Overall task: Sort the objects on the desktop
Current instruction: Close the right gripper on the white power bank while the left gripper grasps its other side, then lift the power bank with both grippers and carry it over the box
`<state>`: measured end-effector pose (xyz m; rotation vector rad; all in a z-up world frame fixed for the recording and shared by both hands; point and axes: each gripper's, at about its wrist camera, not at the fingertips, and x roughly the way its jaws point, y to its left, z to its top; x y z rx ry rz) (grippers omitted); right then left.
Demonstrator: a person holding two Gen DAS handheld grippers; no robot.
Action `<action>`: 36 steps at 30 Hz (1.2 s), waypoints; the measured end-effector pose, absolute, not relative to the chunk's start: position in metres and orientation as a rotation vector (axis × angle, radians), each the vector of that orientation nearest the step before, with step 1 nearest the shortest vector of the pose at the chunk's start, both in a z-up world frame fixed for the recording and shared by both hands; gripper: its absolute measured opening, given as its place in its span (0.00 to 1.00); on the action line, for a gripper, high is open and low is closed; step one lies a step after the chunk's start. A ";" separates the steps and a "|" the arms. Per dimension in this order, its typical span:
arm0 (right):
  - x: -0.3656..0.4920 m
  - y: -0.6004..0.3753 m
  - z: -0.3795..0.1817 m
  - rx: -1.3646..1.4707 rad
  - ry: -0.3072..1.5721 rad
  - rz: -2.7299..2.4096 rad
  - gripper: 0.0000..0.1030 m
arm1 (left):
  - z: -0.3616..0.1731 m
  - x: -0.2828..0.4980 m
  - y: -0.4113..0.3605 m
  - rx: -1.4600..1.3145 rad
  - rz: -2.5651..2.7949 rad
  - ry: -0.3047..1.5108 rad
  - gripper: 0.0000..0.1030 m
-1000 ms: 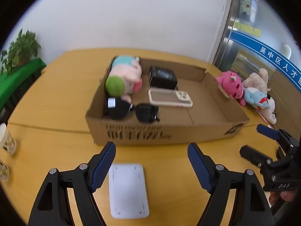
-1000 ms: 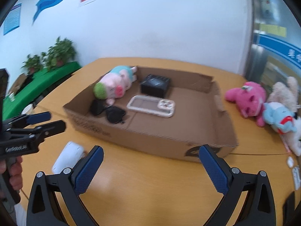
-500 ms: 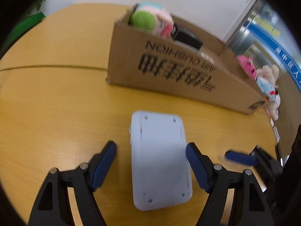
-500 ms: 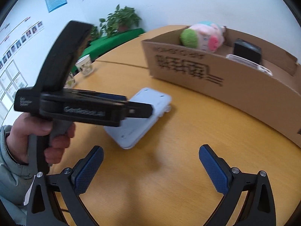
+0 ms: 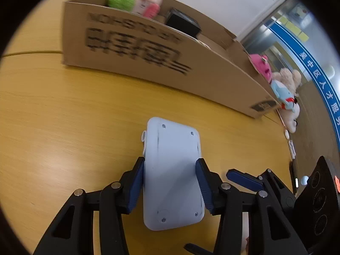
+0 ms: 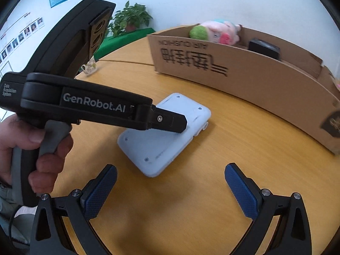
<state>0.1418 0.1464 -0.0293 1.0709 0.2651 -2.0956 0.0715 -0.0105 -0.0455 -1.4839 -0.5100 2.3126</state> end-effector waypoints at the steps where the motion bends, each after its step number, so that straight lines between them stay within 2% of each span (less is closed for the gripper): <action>1: 0.144 0.155 -0.029 1.075 0.262 -2.109 1.00 | -0.046 0.073 -0.002 -1.491 2.284 -0.519 0.44; 9: 0.142 0.194 -0.030 1.106 0.198 -2.202 1.00 | -0.046 0.067 0.023 -1.501 2.217 -0.479 0.45; 15: 0.146 0.173 -0.043 1.132 0.306 -2.184 1.00 | -0.047 0.070 0.025 -1.489 2.190 -0.483 0.41; 16: 0.149 0.168 -0.044 1.128 0.352 -2.197 0.98 | -0.047 0.070 0.026 -1.487 2.191 -0.483 0.41; 19: 0.154 0.160 -0.042 1.099 0.398 -2.203 0.82 | -0.048 0.072 0.026 -1.479 2.193 -0.490 0.40; 20: 0.154 0.161 -0.042 1.098 0.394 -2.216 0.79 | -0.047 0.072 0.027 -1.476 2.195 -0.482 0.40; 26: 0.153 0.169 -0.041 1.111 0.320 -2.235 0.76 | -0.044 0.075 0.028 -1.452 2.190 -0.475 0.34; 29: 0.155 0.172 -0.039 1.106 0.320 -2.251 0.76 | -0.036 0.077 0.033 -1.426 2.207 -0.453 0.34; 36: 0.153 0.183 -0.002 1.007 0.291 -2.322 0.75 | 0.013 0.073 0.044 -1.265 2.262 -0.408 0.33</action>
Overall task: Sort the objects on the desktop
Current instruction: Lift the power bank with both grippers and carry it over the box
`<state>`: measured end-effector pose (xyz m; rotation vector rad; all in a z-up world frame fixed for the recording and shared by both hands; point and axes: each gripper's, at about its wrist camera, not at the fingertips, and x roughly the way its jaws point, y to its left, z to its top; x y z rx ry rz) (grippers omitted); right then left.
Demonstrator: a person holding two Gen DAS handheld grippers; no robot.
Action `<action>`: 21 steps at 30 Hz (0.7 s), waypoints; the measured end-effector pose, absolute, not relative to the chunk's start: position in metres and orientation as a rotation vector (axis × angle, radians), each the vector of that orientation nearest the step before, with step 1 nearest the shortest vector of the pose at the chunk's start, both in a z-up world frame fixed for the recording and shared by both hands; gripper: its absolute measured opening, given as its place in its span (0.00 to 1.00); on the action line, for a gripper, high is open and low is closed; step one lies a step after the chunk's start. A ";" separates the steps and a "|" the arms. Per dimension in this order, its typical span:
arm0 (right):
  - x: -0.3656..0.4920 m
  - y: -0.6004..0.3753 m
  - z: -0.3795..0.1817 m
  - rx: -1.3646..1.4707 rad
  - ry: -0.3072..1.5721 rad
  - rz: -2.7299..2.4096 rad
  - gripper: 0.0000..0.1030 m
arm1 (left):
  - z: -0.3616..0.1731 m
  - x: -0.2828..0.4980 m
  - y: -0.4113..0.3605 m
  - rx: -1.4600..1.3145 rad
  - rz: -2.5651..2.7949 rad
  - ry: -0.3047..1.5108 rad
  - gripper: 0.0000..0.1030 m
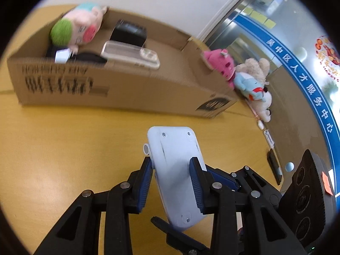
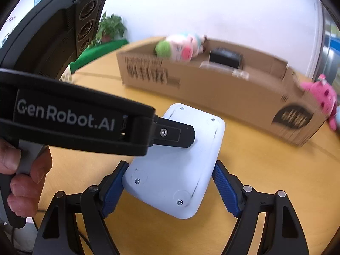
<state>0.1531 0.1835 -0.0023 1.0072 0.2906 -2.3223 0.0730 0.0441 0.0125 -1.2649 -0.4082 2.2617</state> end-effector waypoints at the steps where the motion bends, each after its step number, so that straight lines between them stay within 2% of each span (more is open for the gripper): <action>1: 0.152 0.186 0.006 0.985 0.292 -2.338 0.75 | 0.023 0.071 0.047 -1.231 2.272 -0.390 0.33; 13: 0.104 0.222 0.101 0.701 0.338 -2.537 0.75 | 0.128 0.015 0.094 -0.903 2.322 -0.193 0.32; 21: -0.002 0.228 0.149 0.652 0.336 -2.565 0.75 | 0.172 -0.061 0.112 -0.821 2.302 -0.142 0.32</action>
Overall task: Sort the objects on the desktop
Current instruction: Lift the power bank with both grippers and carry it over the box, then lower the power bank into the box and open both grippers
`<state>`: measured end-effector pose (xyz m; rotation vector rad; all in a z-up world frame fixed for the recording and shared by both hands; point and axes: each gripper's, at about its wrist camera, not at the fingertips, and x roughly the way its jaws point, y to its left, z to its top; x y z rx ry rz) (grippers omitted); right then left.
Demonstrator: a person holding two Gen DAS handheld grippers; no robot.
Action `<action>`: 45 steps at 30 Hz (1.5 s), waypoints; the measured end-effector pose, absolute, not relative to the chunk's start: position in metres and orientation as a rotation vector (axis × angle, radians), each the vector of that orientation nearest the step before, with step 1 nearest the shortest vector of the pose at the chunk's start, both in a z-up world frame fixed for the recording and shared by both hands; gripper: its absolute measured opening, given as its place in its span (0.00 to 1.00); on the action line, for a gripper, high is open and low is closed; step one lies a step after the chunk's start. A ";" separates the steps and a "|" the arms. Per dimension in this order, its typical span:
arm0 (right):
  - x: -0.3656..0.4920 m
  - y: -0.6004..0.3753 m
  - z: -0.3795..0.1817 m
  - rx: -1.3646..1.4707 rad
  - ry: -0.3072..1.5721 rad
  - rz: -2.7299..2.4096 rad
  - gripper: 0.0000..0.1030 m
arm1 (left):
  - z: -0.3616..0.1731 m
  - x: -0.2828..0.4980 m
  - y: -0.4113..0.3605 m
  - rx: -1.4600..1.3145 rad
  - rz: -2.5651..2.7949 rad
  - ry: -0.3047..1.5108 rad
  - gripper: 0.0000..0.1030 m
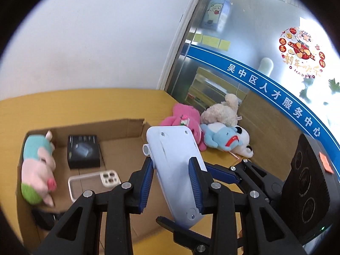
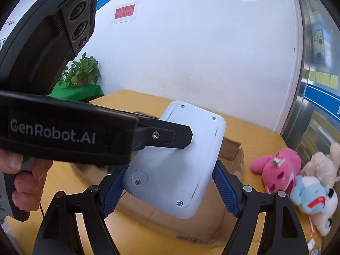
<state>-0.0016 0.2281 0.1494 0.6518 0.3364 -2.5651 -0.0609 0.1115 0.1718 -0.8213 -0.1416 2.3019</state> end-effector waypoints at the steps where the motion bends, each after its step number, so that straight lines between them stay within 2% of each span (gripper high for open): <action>1: -0.021 0.232 0.151 0.666 0.332 -2.556 0.75 | 0.174 -0.074 0.113 -0.823 2.300 -0.146 0.32; 5: -0.065 0.233 0.157 0.735 0.343 -2.520 0.75 | 0.172 -0.123 0.123 -0.859 2.315 -0.132 0.30; 11: -0.158 0.242 0.137 0.888 0.312 -2.440 0.75 | 0.141 -0.206 0.139 -0.999 2.257 -0.202 0.30; 18: -0.257 0.253 0.068 1.175 0.283 -2.315 0.75 | 0.066 -0.280 0.167 -1.233 2.201 -0.201 0.29; 21: -0.290 0.258 0.032 1.321 0.258 -2.248 0.74 | 0.031 -0.296 0.171 -1.340 2.158 -0.261 0.29; 29: -0.304 0.244 -0.025 1.633 0.241 -2.126 0.73 | -0.023 -0.310 0.174 -1.529 2.081 -0.348 0.30; 32: -0.308 0.242 -0.027 1.666 0.238 -2.147 0.72 | -0.026 -0.312 0.174 -1.557 2.076 -0.344 0.36; 34: -0.309 0.243 -0.026 1.668 0.227 -2.167 0.71 | -0.026 -0.312 0.174 -1.572 2.076 -0.341 0.35; 38: -0.295 0.246 -0.016 1.612 0.243 -2.209 0.75 | 0.001 -0.297 0.163 -1.476 2.210 -0.297 0.35; 40: -0.278 0.251 0.004 1.548 0.191 -2.278 0.82 | 0.038 -0.269 0.145 -1.307 2.393 -0.201 0.40; 42: -0.249 0.254 0.033 1.416 0.243 -2.355 0.98 | 0.076 -0.229 0.121 -1.095 2.546 -0.172 0.63; 44: -0.217 0.259 0.059 1.278 0.308 -2.445 1.00 | 0.110 -0.182 0.097 -0.873 2.704 -0.116 0.77; 45: -0.200 0.263 0.072 1.213 0.319 -2.487 1.00 | 0.123 -0.159 0.087 -0.780 2.767 -0.084 0.80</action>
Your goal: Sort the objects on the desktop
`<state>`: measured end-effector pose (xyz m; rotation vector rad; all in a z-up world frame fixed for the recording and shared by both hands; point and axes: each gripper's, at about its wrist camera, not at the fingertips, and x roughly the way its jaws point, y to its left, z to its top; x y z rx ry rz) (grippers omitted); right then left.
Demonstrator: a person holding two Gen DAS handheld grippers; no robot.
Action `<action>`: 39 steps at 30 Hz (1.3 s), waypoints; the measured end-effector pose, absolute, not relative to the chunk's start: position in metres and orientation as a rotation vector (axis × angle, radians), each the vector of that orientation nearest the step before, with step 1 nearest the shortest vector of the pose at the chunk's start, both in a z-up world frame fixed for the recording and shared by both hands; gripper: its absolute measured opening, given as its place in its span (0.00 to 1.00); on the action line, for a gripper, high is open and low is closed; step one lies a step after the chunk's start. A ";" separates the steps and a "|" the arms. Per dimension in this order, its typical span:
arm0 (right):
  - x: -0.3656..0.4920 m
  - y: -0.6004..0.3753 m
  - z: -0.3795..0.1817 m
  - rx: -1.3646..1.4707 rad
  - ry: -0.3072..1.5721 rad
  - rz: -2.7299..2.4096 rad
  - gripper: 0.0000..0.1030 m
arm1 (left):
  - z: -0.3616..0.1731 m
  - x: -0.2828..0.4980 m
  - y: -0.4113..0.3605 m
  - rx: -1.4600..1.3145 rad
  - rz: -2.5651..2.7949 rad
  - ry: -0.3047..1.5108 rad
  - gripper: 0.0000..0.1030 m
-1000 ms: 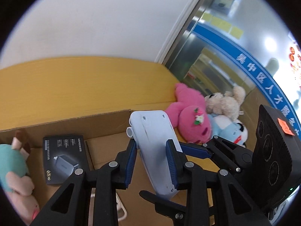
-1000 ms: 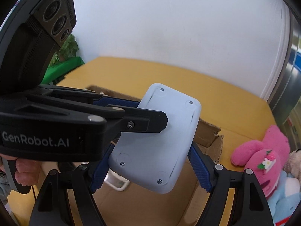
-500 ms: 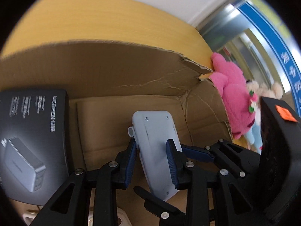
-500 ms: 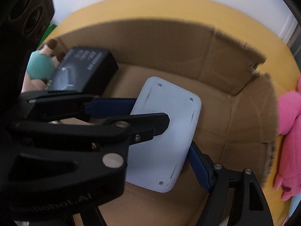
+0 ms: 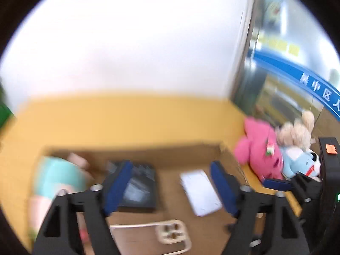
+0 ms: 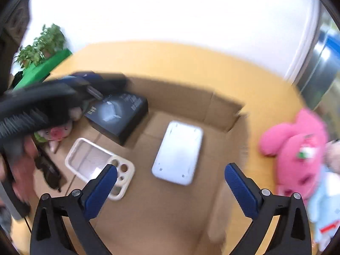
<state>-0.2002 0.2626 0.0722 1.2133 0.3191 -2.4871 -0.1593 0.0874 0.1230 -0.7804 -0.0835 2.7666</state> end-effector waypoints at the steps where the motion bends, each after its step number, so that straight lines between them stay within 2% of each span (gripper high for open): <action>1: -0.178 0.259 0.084 1.161 0.307 -2.520 1.00 | 0.135 -0.133 0.076 -0.692 2.827 -0.047 0.80; 5: -0.088 0.256 0.110 0.969 0.068 -2.618 1.00 | 0.146 -0.053 0.041 -0.594 2.960 -0.009 0.85; 10: -0.038 0.258 0.081 0.851 -0.049 -2.780 1.00 | 0.105 -0.002 0.021 -0.667 3.065 -0.009 0.88; 17: 0.003 0.232 0.046 0.801 0.124 -2.839 1.00 | 0.037 0.000 0.012 -0.778 3.045 0.075 0.88; 22: 0.002 0.236 0.022 0.765 0.029 -2.815 1.00 | 0.005 -0.005 0.009 -0.799 3.058 0.023 0.88; 26: -0.003 0.236 0.019 0.738 0.033 -2.825 1.00 | 0.002 -0.001 0.018 -0.708 3.065 0.067 0.88; 34: 0.009 0.232 0.017 0.694 0.030 -2.867 1.00 | -0.001 -0.003 0.024 -0.741 3.069 0.066 0.96; 39: 0.010 0.232 0.017 0.698 0.030 -2.864 1.00 | -0.001 -0.003 0.024 -0.744 3.068 0.064 0.96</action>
